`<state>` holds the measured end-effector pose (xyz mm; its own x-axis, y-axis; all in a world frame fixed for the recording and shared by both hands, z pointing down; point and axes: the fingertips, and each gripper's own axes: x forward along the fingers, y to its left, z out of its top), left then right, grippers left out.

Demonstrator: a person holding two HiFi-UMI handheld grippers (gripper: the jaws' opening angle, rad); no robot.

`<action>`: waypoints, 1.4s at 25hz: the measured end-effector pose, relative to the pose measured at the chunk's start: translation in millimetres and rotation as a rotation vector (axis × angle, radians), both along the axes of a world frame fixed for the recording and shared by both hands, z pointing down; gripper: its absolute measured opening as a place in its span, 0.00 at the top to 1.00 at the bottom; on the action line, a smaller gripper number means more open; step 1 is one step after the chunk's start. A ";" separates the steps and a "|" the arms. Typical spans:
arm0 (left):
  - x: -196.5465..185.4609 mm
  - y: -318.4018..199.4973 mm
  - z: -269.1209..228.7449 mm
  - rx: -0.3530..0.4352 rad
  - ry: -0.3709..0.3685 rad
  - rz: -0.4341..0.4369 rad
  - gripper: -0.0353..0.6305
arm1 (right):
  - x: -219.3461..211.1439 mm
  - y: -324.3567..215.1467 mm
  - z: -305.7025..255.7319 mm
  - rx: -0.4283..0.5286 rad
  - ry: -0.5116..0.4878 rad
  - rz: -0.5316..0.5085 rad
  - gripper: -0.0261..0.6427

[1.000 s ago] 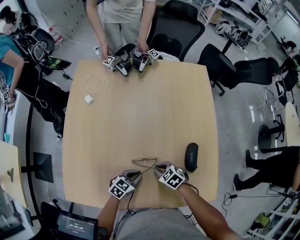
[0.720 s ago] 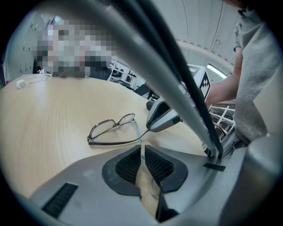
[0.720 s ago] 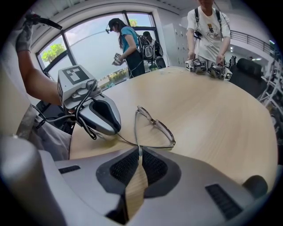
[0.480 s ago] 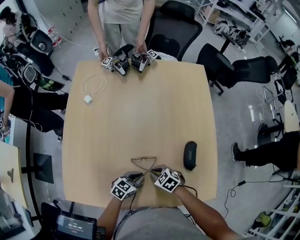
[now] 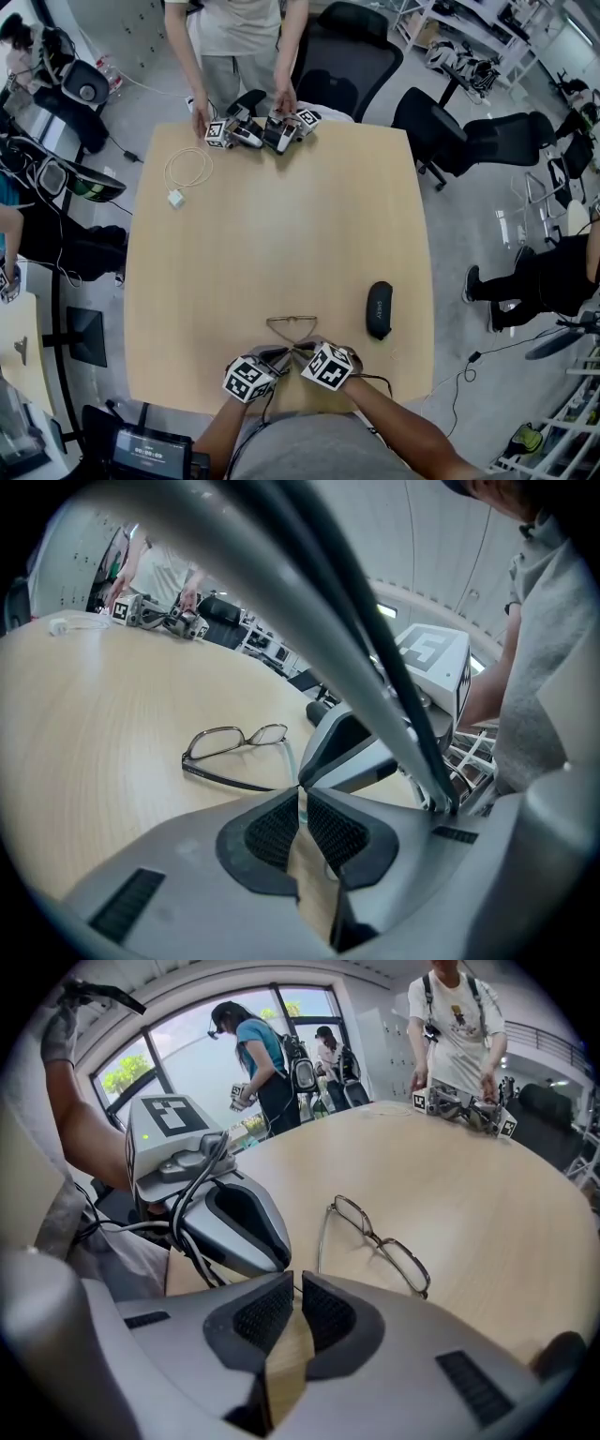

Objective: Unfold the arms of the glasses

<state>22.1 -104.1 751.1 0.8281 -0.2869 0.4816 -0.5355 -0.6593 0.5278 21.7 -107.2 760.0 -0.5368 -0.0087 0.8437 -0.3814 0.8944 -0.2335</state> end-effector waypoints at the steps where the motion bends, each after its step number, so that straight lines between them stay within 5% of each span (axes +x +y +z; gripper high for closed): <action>1: -0.3 -0.7 -2.9 -0.002 0.010 -0.010 0.93 | 0.4 -1.6 -4.3 0.003 -0.015 0.012 0.91; 10: -9.1 0.1 -15.1 -0.021 0.050 -0.034 0.93 | 41.6 -29.5 -12.5 0.003 -0.024 0.191 0.91; 21: 2.7 11.9 -1.2 -0.085 0.066 -0.062 0.93 | 27.0 8.8 18.4 -0.076 0.056 0.090 0.91; 28: 2.7 12.0 -8.1 -0.128 0.173 -0.121 0.93 | 24.4 7.4 27.7 -0.074 0.079 0.088 0.92; 35: -12.2 -4.4 -37.4 -0.057 0.212 -0.144 0.93 | 24.5 5.8 26.8 -0.068 0.084 0.083 0.92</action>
